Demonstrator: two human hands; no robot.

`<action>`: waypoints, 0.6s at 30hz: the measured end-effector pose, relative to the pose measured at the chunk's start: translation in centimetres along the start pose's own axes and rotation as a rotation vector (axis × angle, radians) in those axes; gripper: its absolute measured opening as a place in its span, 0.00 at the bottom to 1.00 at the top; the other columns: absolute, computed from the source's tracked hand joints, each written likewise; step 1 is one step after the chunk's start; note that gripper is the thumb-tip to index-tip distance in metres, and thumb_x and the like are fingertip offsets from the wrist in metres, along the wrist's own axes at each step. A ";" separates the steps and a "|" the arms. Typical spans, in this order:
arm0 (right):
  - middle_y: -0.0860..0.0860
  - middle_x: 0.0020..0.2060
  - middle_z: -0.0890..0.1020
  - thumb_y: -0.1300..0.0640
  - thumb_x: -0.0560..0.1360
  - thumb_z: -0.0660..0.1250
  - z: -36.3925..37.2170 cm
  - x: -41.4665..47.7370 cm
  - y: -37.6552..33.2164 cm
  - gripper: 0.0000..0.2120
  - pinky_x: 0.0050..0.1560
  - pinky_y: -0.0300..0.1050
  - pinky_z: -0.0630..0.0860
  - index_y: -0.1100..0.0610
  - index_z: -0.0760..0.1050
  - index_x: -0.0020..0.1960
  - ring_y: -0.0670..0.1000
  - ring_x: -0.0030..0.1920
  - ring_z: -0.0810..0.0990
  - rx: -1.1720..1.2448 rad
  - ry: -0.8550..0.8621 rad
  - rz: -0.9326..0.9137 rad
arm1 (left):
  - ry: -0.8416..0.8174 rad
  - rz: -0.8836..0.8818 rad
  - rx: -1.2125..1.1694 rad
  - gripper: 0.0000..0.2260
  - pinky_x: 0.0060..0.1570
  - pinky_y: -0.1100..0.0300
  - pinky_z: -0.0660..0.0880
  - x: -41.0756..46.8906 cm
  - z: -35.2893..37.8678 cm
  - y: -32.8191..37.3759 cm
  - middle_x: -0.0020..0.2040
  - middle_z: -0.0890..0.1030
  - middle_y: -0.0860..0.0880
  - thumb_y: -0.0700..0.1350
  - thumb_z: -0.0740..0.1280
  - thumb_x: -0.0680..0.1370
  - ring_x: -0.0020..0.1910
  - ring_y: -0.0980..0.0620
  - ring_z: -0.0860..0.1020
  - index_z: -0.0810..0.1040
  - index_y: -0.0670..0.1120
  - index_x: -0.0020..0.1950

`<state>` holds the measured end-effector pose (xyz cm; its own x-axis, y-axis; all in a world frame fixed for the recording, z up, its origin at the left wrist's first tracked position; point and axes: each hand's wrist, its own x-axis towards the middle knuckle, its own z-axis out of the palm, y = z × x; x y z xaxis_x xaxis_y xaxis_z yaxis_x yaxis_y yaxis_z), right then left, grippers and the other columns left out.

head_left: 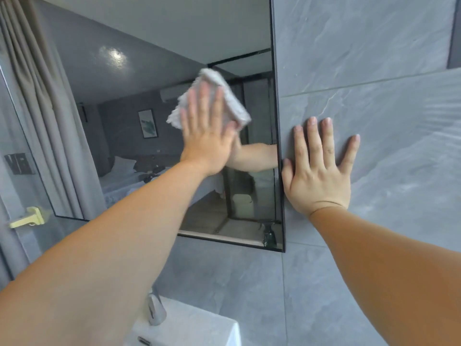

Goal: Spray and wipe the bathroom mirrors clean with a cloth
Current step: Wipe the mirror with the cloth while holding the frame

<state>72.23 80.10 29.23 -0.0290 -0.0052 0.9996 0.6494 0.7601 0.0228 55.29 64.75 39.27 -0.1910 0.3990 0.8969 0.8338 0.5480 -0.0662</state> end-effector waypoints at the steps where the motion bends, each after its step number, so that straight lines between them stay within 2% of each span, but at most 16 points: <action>1: 0.55 0.83 0.58 0.50 0.84 0.57 0.1 0.0 0.0 0.30 0.78 0.71 0.38 0.57 0.57 0.84 0.59 0.83 0.54 0.001 0.003 -0.002 | 0.025 -0.135 -0.034 0.29 0.79 0.43 0.35 -0.4 0.5 -1.9 0.84 0.37 0.45 0.59 0.42 0.86 0.82 0.42 0.38 0.37 0.50 0.83; 5: 0.55 0.83 0.59 0.50 0.84 0.57 0.4 0.0 -0.1 0.30 0.78 0.71 0.37 0.57 0.57 0.84 0.58 0.83 0.54 0.004 0.037 -0.003 | 0.032 -0.767 -0.269 0.28 0.80 0.50 0.37 -2.3 2.4 -10.6 0.84 0.41 0.49 0.57 0.47 0.87 0.83 0.49 0.41 0.40 0.52 0.84; 7: 0.55 0.83 0.59 0.50 0.84 0.57 0.5 -0.1 -0.1 0.30 0.79 0.71 0.38 0.57 0.57 0.84 0.58 0.83 0.54 0.014 0.047 -0.007 | 0.033 -1.059 -0.360 0.27 0.80 0.51 0.38 -3.4 3.0 -13.1 0.85 0.42 0.51 0.58 0.46 0.87 0.83 0.50 0.42 0.42 0.54 0.84; 9: 0.56 0.83 0.58 0.51 0.84 0.56 0.5 0.0 -0.1 0.30 0.78 0.71 0.37 0.57 0.56 0.84 0.59 0.83 0.54 0.018 0.031 -0.003 | 0.066 -1.173 -0.407 0.27 0.80 0.49 0.39 -3.6 3.3 -13.7 0.85 0.42 0.52 0.59 0.45 0.86 0.83 0.50 0.43 0.43 0.56 0.84; 11: 0.56 0.83 0.57 0.51 0.84 0.56 0.3 0.0 -0.2 0.30 0.78 0.73 0.39 0.58 0.55 0.84 0.60 0.83 0.54 0.039 0.015 -0.004 | 0.072 -1.208 -0.451 0.28 0.80 0.46 0.39 -3.5 3.0 -12.3 0.84 0.42 0.52 0.61 0.45 0.86 0.83 0.49 0.42 0.42 0.57 0.84; 13: 0.56 0.83 0.58 0.51 0.84 0.56 0.2 0.0 -0.2 0.30 0.77 0.75 0.42 0.58 0.55 0.84 0.60 0.83 0.54 0.048 0.006 -0.004 | 0.064 -1.166 -0.474 0.28 0.80 0.44 0.38 -3.8 2.8 -8.9 0.84 0.40 0.52 0.62 0.45 0.86 0.83 0.48 0.40 0.41 0.57 0.84; 14: 0.56 0.83 0.58 0.51 0.84 0.56 0.1 0.1 -0.2 0.30 0.77 0.75 0.43 0.58 0.55 0.84 0.60 0.83 0.54 0.044 -0.002 0.000 | 0.073 -1.065 -0.432 0.28 0.80 0.43 0.39 -4.4 2.9 -6.5 0.84 0.40 0.51 0.61 0.46 0.86 0.83 0.47 0.40 0.40 0.56 0.83; 16: 0.56 0.83 0.57 0.50 0.84 0.56 -0.1 0.1 -0.3 0.31 0.77 0.75 0.43 0.58 0.55 0.84 0.60 0.83 0.53 0.044 -0.027 0.009 | 0.114 -0.671 -0.278 0.29 0.79 0.39 0.40 -6.9 3.7 -0.9 0.84 0.39 0.46 0.59 0.44 0.86 0.83 0.42 0.40 0.35 0.53 0.83; 18: 0.56 0.83 0.58 0.50 0.84 0.56 -0.3 0.1 -0.2 0.30 0.77 0.75 0.43 0.57 0.55 0.84 0.59 0.83 0.54 0.043 -0.027 0.010 | 0.031 -0.163 -0.197 0.30 0.78 0.34 0.38 -10.0 4.6 4.1 0.83 0.37 0.42 0.59 0.42 0.85 0.82 0.36 0.39 0.34 0.49 0.83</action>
<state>72.30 79.78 29.36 -0.0433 0.0195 0.9989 0.6169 0.7870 0.0114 58.25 66.39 28.00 -0.3175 0.2925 0.9020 0.8786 0.4485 0.1639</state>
